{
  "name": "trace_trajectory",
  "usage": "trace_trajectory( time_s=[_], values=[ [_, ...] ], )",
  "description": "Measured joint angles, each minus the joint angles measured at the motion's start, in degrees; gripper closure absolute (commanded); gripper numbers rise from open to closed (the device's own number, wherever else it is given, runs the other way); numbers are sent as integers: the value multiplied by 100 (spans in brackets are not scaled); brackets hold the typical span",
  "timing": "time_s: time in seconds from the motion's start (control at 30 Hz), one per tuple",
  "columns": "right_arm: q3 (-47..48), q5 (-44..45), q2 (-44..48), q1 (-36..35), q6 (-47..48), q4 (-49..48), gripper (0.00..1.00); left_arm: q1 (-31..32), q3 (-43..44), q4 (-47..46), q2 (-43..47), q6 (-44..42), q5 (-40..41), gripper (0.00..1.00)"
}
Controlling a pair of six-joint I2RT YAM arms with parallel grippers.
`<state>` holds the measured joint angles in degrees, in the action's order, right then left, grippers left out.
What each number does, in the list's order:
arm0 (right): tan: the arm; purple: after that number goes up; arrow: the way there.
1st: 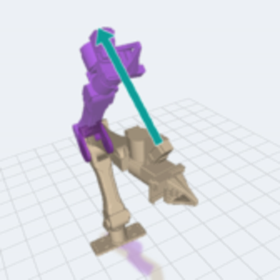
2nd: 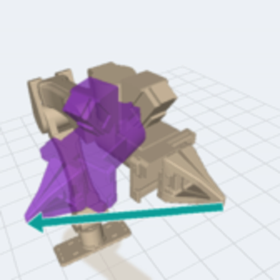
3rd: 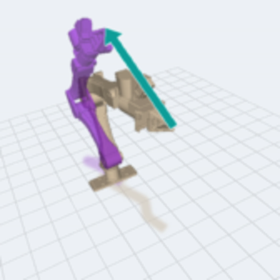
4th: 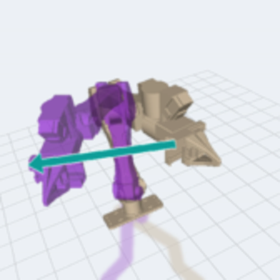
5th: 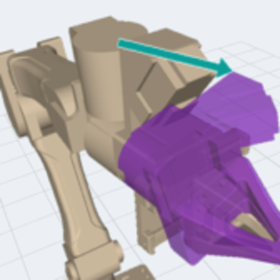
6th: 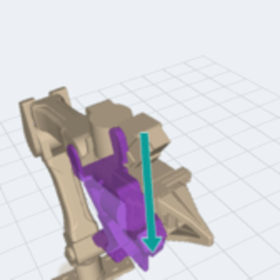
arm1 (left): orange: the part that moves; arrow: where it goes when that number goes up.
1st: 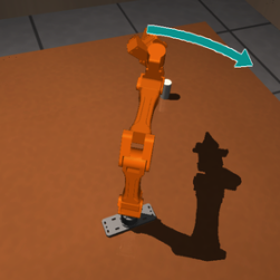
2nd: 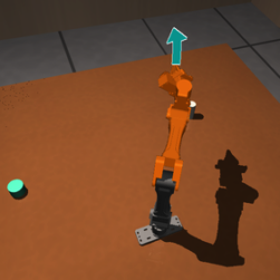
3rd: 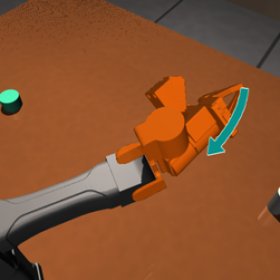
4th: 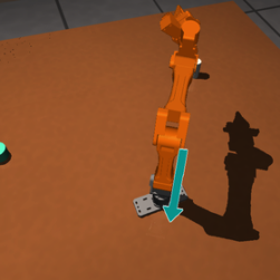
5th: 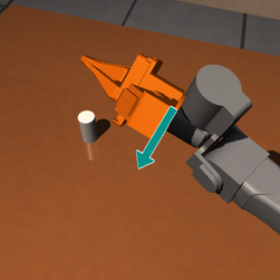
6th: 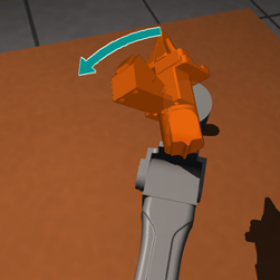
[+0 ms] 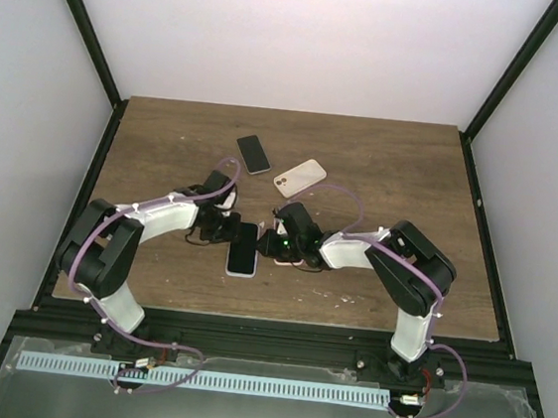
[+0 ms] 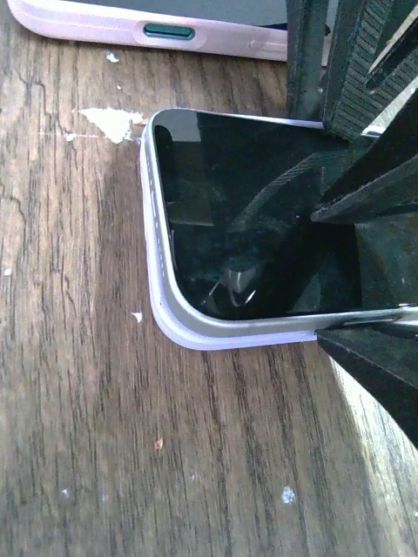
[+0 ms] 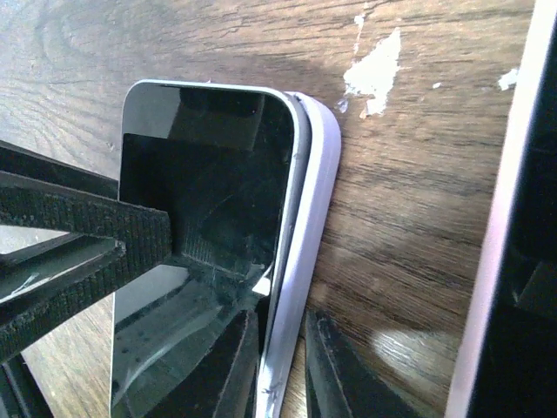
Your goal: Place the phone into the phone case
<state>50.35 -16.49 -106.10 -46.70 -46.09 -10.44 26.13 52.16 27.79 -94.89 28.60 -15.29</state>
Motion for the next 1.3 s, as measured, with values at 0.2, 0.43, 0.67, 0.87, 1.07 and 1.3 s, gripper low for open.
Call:
trace_trajectory(
  time_s=[0.2,0.43,0.67,0.87,1.07,1.3],
  values=[
    [-79,22,57,0,37,-24,87,98,-11,-22,98,122,87,81],
    [-92,22,66,0,59,-35,87,166,-133,-144,223,232,219,82],
    [-92,-2,66,0,59,-33,86,227,-262,-302,289,424,332,76],
    [-127,-33,79,0,17,-50,80,293,-280,-291,304,540,503,64],
    [-273,-55,284,9,0,33,77,350,-568,-37,863,610,306,56],
    [-468,-55,485,146,-2,114,77,293,-817,-52,1010,549,142,61]
  ],
)
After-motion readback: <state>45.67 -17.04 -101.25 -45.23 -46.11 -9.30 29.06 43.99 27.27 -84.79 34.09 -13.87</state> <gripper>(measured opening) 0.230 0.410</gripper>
